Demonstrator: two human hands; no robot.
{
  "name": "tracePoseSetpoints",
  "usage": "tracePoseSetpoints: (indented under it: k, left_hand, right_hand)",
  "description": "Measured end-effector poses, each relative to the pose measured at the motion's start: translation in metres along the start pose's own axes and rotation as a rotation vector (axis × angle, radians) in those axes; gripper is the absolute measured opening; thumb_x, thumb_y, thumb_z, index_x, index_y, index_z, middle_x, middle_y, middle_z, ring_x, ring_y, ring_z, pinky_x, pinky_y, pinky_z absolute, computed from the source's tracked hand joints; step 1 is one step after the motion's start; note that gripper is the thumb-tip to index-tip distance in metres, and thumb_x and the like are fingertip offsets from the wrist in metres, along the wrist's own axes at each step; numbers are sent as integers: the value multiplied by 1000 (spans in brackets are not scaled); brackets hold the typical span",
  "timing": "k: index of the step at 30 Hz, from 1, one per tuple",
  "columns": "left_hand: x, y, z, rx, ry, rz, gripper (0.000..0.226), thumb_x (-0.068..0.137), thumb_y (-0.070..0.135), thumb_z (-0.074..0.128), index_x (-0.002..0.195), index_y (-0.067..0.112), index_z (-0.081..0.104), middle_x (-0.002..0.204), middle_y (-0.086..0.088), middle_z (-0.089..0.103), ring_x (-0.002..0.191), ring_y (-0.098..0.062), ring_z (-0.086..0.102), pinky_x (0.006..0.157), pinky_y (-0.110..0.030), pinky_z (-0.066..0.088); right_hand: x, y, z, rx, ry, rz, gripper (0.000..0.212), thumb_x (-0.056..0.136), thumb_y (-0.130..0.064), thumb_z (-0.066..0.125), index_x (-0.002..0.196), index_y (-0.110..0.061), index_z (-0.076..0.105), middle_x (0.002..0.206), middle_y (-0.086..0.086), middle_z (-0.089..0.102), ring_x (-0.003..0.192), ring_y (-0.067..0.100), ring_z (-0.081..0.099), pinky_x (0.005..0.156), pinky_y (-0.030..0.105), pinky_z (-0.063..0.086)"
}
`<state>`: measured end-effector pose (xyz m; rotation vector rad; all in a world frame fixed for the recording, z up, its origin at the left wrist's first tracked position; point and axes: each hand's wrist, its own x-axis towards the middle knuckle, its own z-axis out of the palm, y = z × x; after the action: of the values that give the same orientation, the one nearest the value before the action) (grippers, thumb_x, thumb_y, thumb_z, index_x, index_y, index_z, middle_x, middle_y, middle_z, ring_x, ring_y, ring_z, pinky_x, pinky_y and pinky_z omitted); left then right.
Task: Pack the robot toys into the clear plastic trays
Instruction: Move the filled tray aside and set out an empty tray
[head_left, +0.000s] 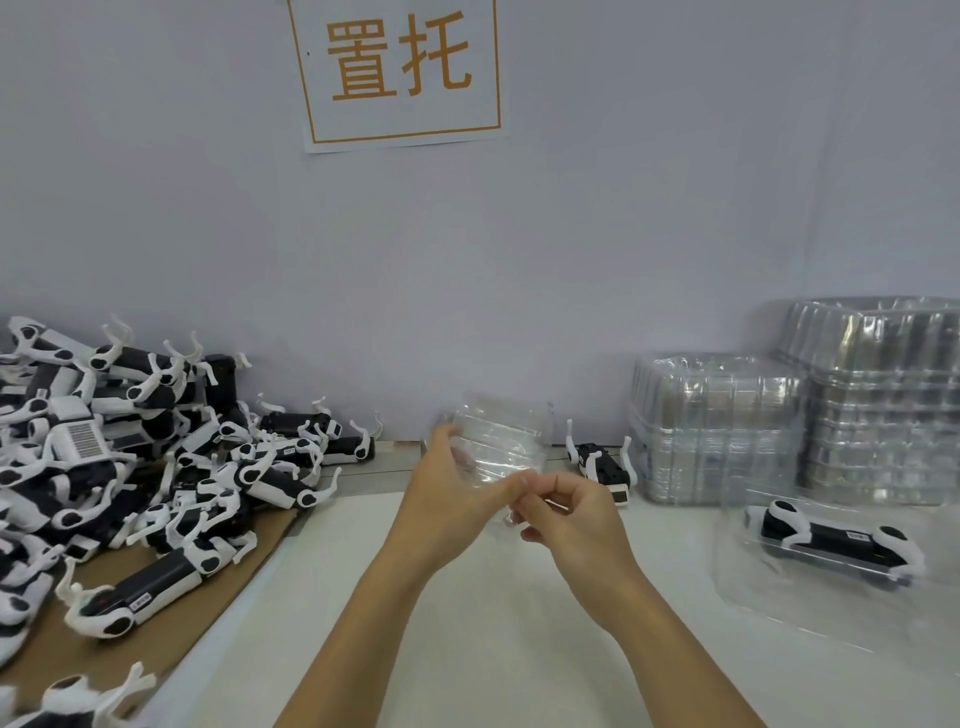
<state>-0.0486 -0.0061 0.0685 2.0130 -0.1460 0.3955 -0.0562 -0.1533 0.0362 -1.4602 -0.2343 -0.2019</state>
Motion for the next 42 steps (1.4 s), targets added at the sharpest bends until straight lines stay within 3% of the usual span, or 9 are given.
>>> tracePoseSetpoints:
  k: [11,18,22,25,27,29,33,37,42]
  left_hand:
    - [1,-4,-4,-71,26,-96,71,66,53,86,118,33,43,103,6,58,94,-4,58,67,-19,41]
    - [1,-7,0,109,235,42,70,65,46,85,114,34,35,93,15,52,85,3,52,62,-12,36]
    - [7,-10,-21,100,387,92,63,64,38,85,110,29,43,90,16,55,84,6,56,60,-10,39]
    - [10,-16,-46,150,528,98,71,66,37,85,122,18,46,101,2,59,96,-21,59,82,-34,51]
    - [11,-21,-60,249,620,94,76,68,38,85,128,17,45,106,0,56,102,-24,52,94,-51,45]
    - [11,-27,-66,302,690,114,77,69,36,87,131,15,46,107,-1,54,103,-24,46,96,-55,41]
    - [8,-46,-58,252,546,129,70,77,18,83,137,16,48,114,-11,44,109,-30,41,91,-35,33]
    - [5,-69,-42,300,203,26,88,90,4,69,158,24,17,152,-17,32,144,-29,22,118,-38,20]
    - [7,-74,-52,487,397,-159,84,83,0,66,154,25,27,148,-14,37,137,-34,32,109,-50,34]
  right_hand:
    - [-1,2,0,139,-99,173,13,96,-5,59,88,-5,70,78,4,71,73,13,68,67,25,49]
    - [0,4,5,3,21,86,12,96,-15,63,90,-12,73,75,-3,72,69,9,68,61,19,51]
    - [7,1,-9,-56,213,21,14,96,-16,59,85,-15,67,69,-11,69,68,3,67,58,20,50]
    - [15,-4,-35,139,430,61,21,100,-15,50,81,-18,58,62,-9,62,63,10,63,62,28,44]
    - [19,-7,-53,277,529,108,23,104,-16,44,83,-20,55,60,-7,58,61,13,54,61,28,38]
    - [19,-7,-64,351,585,141,26,106,-14,39,84,-19,52,61,-4,53,59,13,47,56,26,32]
    - [18,-6,-67,472,584,188,35,106,-11,30,75,-19,42,57,-5,43,49,10,34,41,21,23]
    - [20,-4,-67,526,559,230,37,104,-5,28,74,-18,44,56,-4,35,41,8,27,36,20,16]
    - [20,3,-64,385,492,405,29,88,4,31,81,-14,52,50,-4,32,41,9,26,34,17,14]
